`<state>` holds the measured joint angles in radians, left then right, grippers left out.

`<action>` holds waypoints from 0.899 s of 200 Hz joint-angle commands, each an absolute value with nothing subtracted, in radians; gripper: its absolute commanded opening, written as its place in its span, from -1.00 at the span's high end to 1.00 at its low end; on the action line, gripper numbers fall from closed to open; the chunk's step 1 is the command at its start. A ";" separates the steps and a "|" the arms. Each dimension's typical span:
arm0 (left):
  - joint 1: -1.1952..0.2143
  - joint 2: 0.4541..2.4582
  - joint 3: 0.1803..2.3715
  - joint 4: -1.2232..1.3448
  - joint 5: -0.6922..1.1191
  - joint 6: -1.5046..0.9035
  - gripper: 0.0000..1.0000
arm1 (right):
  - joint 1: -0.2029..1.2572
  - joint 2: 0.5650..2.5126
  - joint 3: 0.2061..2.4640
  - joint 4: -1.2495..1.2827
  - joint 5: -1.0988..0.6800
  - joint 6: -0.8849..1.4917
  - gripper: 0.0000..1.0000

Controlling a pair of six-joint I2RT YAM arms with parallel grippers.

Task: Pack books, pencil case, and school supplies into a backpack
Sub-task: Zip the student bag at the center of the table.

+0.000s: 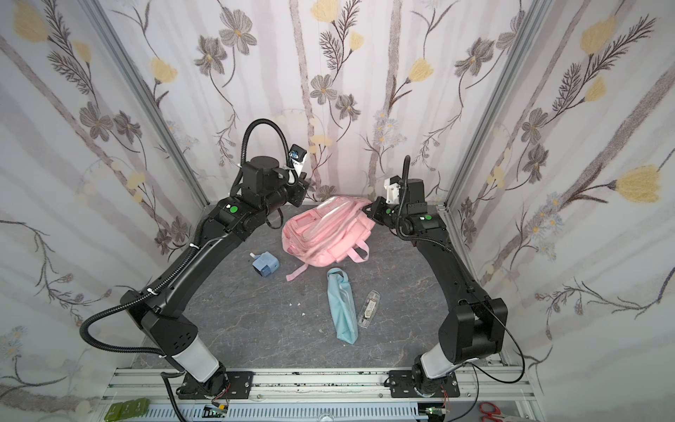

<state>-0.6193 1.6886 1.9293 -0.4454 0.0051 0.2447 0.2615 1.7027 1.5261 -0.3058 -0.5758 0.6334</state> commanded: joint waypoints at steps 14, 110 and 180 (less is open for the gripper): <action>-0.620 1.758 1.959 -0.594 0.301 -0.012 -0.18 | 0.351 1.675 1.503 -0.156 -0.686 0.412 1.00; -0.621 1.835 2.033 -1.004 0.411 -0.176 -0.30 | 0.487 1.408 1.038 0.024 -0.377 0.178 1.00; -0.726 1.875 1.972 -1.034 0.375 -0.262 -0.32 | 0.660 1.293 0.696 0.228 -0.215 0.236 1.00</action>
<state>-0.6952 1.8263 1.9316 -1.0039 0.3958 -0.2272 0.6079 1.3231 0.7876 0.0113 -0.3065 0.2081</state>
